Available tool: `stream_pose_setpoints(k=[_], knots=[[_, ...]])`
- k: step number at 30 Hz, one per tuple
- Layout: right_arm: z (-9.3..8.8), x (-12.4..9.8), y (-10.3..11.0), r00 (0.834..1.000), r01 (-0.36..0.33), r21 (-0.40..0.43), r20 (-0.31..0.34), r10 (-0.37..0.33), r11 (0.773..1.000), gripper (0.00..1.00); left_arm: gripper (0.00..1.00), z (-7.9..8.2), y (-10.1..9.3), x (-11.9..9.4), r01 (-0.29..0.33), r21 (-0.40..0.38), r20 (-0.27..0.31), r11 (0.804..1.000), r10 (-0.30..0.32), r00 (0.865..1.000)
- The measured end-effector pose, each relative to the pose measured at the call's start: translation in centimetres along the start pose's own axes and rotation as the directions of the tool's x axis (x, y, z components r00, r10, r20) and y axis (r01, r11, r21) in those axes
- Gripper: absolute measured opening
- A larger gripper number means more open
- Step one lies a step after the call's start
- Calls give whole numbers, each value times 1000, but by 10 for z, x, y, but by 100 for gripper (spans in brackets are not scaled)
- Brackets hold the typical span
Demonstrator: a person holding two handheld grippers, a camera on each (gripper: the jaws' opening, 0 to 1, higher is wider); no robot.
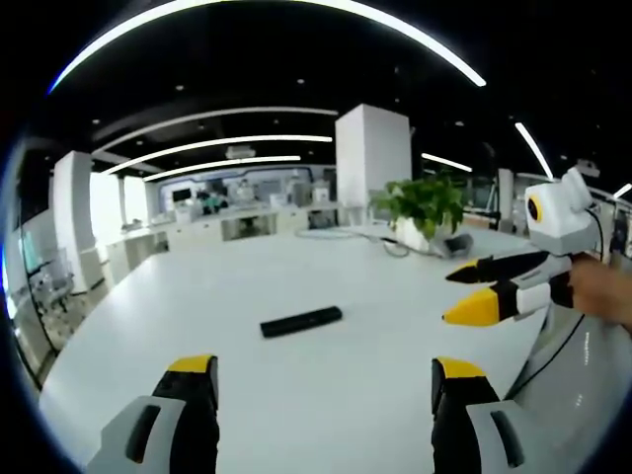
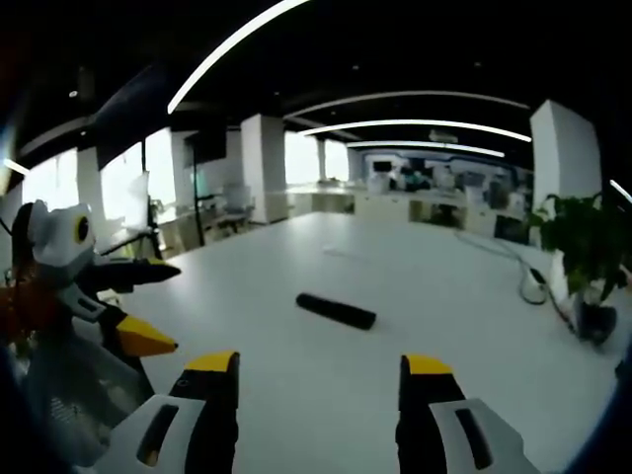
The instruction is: Press the specified remote control buttons in sequence, fully releasing each button before pressing the next.
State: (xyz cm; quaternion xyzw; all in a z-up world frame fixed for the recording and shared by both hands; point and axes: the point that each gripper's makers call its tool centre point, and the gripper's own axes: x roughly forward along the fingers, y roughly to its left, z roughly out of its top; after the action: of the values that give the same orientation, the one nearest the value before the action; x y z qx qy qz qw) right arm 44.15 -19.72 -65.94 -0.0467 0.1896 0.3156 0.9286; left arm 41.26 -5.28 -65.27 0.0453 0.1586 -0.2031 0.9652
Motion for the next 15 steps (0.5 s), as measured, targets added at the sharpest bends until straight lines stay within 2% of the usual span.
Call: stream_pose_setpoints(k=[15], knots=[[-1,1,0,1000,3,-13,-7,-3,1000,63,92,-1,0,1,3,4,-4,1000,-3,1000]])
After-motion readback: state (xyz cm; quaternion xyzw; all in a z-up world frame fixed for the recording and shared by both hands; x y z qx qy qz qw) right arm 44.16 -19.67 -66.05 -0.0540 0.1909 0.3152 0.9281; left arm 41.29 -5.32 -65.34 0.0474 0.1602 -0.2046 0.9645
